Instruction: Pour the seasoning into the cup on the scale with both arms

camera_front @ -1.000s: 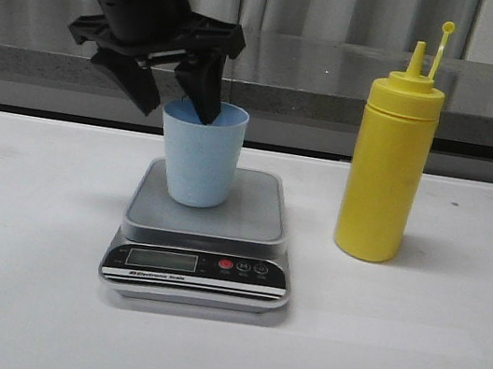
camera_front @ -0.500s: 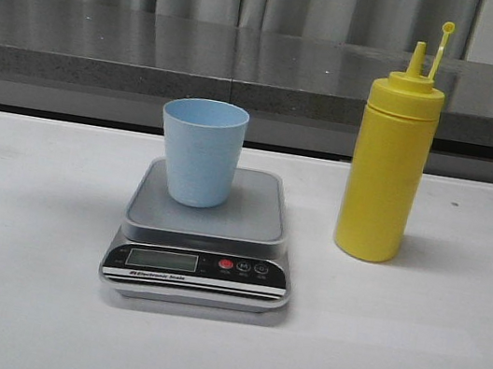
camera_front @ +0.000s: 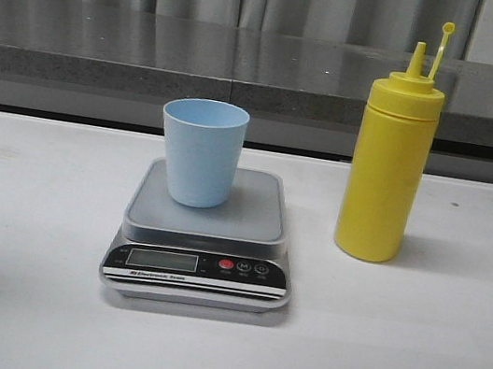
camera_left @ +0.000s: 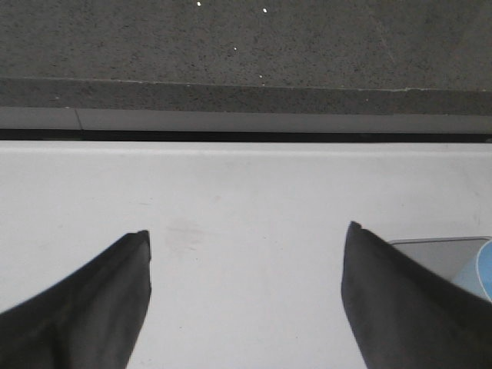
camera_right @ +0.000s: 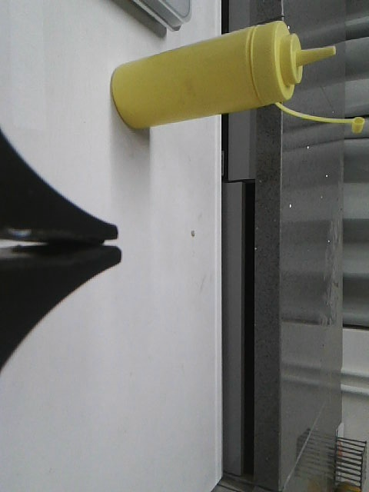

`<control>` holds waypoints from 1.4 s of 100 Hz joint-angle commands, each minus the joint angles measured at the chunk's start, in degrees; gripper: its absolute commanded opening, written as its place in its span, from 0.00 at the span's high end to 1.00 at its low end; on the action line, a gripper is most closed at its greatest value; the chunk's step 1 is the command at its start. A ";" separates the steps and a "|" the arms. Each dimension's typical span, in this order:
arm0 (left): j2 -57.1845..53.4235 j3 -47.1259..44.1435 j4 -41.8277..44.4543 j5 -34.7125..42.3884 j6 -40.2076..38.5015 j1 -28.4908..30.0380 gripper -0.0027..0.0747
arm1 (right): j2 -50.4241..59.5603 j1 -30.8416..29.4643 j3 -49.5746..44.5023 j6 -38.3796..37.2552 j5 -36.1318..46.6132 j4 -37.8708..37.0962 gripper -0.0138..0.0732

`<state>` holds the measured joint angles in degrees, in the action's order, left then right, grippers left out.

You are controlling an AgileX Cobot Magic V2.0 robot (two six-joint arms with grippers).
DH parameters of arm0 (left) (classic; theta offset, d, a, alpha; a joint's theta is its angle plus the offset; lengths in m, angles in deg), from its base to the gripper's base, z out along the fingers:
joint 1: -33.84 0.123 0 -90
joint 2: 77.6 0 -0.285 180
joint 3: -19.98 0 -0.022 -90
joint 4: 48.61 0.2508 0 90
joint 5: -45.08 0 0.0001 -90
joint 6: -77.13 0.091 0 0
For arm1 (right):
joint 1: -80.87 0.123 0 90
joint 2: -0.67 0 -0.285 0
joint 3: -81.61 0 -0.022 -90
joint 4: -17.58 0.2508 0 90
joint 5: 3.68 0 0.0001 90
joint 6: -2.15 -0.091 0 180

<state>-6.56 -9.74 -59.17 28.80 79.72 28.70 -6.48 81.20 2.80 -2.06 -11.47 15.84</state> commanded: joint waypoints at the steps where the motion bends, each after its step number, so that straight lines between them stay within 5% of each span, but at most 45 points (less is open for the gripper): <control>1: -6.87 -3.58 -0.58 8.12 0.74 0.33 0.32 | 1.09 -0.37 1.23 0.34 4.75 0.04 0.92; 36: -30.13 -21.36 1.37 13.26 1.40 0.33 0.32 | 1.09 -0.37 1.23 0.34 4.75 0.04 0.92; 72: -44.44 -26.93 1.90 4.78 1.62 0.33 0.34 | 1.09 -0.37 1.23 0.34 4.75 0.04 0.92; 89: -44.88 -26.93 1.90 4.15 1.62 0.33 0.50 | 1.09 -0.37 1.23 0.34 4.75 0.04 0.92; 120: -44.88 -26.93 1.90 4.26 1.62 0.33 0.99 | 1.09 -0.37 1.23 0.34 4.75 0.04 0.92; 140: -44.88 -26.93 2.00 4.26 1.62 0.33 0.99 | 1.09 -0.37 1.23 0.34 4.75 0.04 0.92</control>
<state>-51.84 -38.18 -57.06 29.17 81.23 28.93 -6.48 81.20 2.80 -2.06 -11.47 15.84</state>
